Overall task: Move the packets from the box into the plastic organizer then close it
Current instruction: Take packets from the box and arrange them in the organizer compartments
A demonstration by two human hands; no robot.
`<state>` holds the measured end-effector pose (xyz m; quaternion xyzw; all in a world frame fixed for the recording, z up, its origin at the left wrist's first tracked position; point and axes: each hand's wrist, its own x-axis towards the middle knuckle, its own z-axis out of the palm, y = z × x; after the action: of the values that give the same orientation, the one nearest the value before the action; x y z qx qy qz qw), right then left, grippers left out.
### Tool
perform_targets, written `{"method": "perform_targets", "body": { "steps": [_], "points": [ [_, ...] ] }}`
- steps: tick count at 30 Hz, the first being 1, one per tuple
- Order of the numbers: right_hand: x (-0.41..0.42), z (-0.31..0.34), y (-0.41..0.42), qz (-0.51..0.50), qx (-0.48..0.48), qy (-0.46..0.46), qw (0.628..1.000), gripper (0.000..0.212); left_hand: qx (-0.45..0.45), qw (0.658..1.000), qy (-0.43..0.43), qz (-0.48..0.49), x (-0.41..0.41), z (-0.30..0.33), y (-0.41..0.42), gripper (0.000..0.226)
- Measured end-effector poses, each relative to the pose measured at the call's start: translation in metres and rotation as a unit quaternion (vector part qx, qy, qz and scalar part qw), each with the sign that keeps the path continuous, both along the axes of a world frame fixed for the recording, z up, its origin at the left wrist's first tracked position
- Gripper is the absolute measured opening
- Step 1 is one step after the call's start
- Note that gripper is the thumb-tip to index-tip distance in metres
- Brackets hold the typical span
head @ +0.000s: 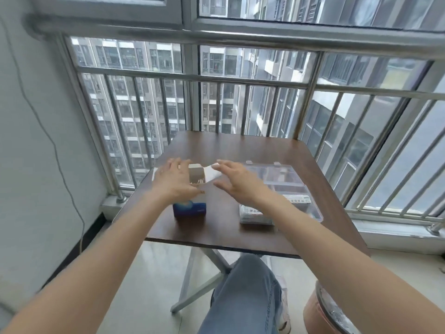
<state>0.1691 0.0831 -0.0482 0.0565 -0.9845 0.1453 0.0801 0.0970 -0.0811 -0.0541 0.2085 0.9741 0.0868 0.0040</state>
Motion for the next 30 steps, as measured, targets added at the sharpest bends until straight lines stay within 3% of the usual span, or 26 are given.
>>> {"method": "perform_targets", "body": {
  "steps": [2,4,6,9,15,19,24,30],
  "points": [
    [-0.003,-0.001,-0.010,0.008,0.026,-0.027,0.999,0.046,-0.016,1.000,-0.020,-0.006,-0.004,-0.003,-0.010,0.079],
    [-0.004,-0.001,-0.016,-0.011,0.000,-0.019,1.000,0.042,0.021,0.999,0.012,-0.037,-0.004,-0.003,-0.017,0.069],
    [-0.001,0.000,-0.017,-0.045,-0.018,0.034,0.998,0.034,0.072,0.992,0.027,-0.100,0.003,-0.002,-0.020,0.068],
    [0.007,0.003,-0.020,-0.027,0.036,0.091,0.995,0.021,0.113,0.980,0.037,-0.159,0.019,-0.007,-0.024,0.072],
    [0.025,0.011,-0.031,0.062,0.181,0.070,0.979,0.022,0.139,0.970,0.090,-0.178,0.037,-0.015,-0.028,0.068],
    [0.026,0.018,-0.044,0.002,0.272,0.056,0.961,0.024,0.140,0.969,0.096,-0.179,0.045,-0.019,-0.029,0.067],
    [0.024,0.026,-0.059,-0.044,0.319,0.015,0.947,0.022,0.118,0.973,0.085,-0.178,0.046,-0.016,-0.024,0.071],
    [0.016,0.015,-0.052,0.032,0.381,0.046,0.923,0.018,0.122,0.973,0.075,-0.179,0.041,-0.014,-0.024,0.066]
  ]
}}
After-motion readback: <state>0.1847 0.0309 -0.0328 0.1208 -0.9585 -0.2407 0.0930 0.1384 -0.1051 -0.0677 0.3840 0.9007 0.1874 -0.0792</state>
